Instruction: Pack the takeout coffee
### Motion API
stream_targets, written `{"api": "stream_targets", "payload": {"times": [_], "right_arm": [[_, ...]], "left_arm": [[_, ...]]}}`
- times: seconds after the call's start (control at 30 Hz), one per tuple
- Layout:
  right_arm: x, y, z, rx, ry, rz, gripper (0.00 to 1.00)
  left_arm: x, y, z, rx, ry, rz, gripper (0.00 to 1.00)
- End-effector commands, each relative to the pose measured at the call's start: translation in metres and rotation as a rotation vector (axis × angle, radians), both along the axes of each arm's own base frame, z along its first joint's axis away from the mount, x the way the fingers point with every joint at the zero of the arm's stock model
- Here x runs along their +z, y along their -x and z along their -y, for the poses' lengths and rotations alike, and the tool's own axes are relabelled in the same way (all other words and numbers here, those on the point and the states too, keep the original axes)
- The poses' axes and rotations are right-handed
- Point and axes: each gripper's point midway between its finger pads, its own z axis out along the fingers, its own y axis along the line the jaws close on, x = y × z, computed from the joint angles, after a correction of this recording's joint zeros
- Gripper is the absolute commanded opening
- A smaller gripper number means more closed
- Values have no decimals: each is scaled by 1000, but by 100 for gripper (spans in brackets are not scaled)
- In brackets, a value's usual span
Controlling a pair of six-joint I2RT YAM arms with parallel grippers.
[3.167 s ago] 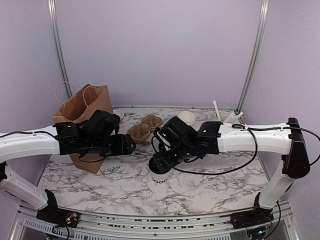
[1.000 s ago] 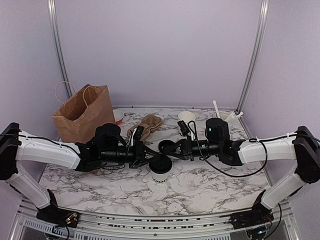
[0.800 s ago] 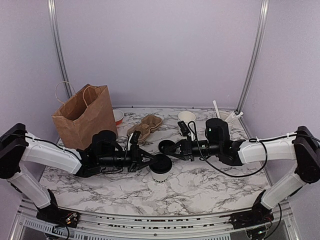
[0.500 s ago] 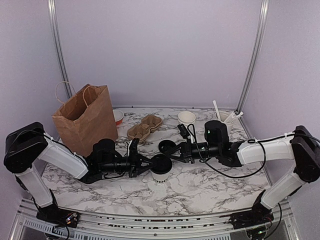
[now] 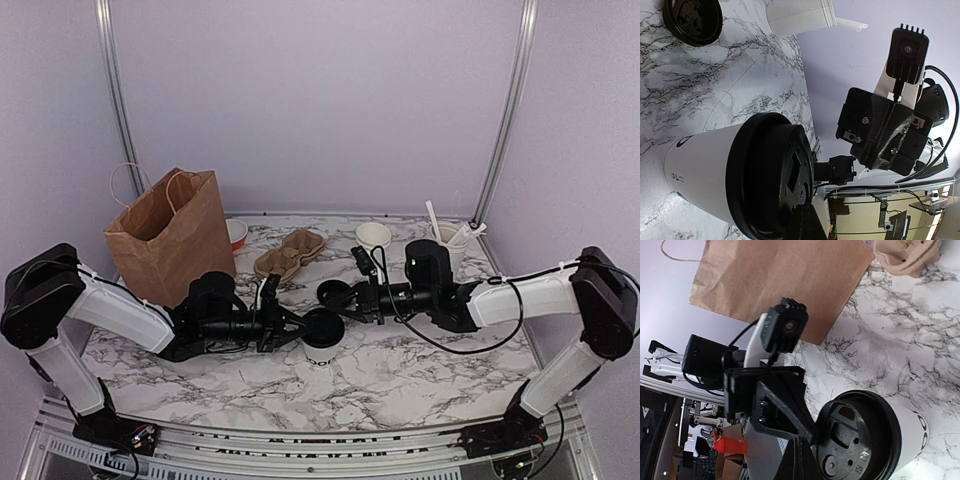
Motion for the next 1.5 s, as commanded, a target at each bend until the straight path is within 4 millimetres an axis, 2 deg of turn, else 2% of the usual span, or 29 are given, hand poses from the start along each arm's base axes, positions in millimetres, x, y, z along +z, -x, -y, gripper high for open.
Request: {"api": "stream_targets", "payload": {"times": [0.0,0.07,0.13,0.23,0.4,0.47,0.53,0.57,0.63,0.73,0.77,0.8,0.87,0.97,1.13,1.2,1.3,1.37,1.47], "right_arm": [[-70,5,10,-1,68,-199,0],[-76,7,15,-16,33,-227,0],[-69,5,16,-22,20,-209,0],[-41,-2,13,-22,24,-133,0],[24,-2,7,2,-57,3,0],[34,2,4,14,-69,25,0],[28,6,0,22,-65,16,0],[19,8,-1,26,-55,-1,0],[-7,16,-2,33,-34,-62,0],[-63,26,-1,39,31,-189,0],[-74,29,1,41,33,-226,0],[-77,30,2,36,18,-244,0],[-69,27,2,25,-1,-231,0],[-47,15,-1,10,45,-143,0],[29,5,-5,3,-32,18,0],[40,-1,-3,-27,-23,63,0],[21,-5,-1,-42,1,22,0],[-3,3,-3,-13,0,-40,0],[-51,11,-2,5,57,-141,0]], "left_arm": [[-31,1,-6,4,-118,-51,0],[-32,1,-5,2,-120,-52,0],[-32,1,-4,1,-122,-54,0],[-32,1,-3,0,-125,-54,0],[-33,-1,-3,4,-130,-55,0],[-33,-1,-3,4,-131,-56,0],[-34,-1,-3,4,-132,-57,0],[-34,-1,-3,4,-133,-57,0],[-34,-1,-3,4,-133,-55,0],[-35,0,-3,1,-136,-55,0],[-34,0,-3,0,-135,-55,0],[-35,0,-3,0,-136,-57,0],[-34,0,-3,1,-135,-56,0],[-35,0,-3,1,-137,-57,0],[-35,0,-3,1,-136,-55,0],[-35,0,-3,1,-137,-56,0],[-35,0,-3,0,-137,-54,0],[-34,1,-3,-1,-135,-53,0],[-34,1,-3,-5,-136,-52,0]]}}
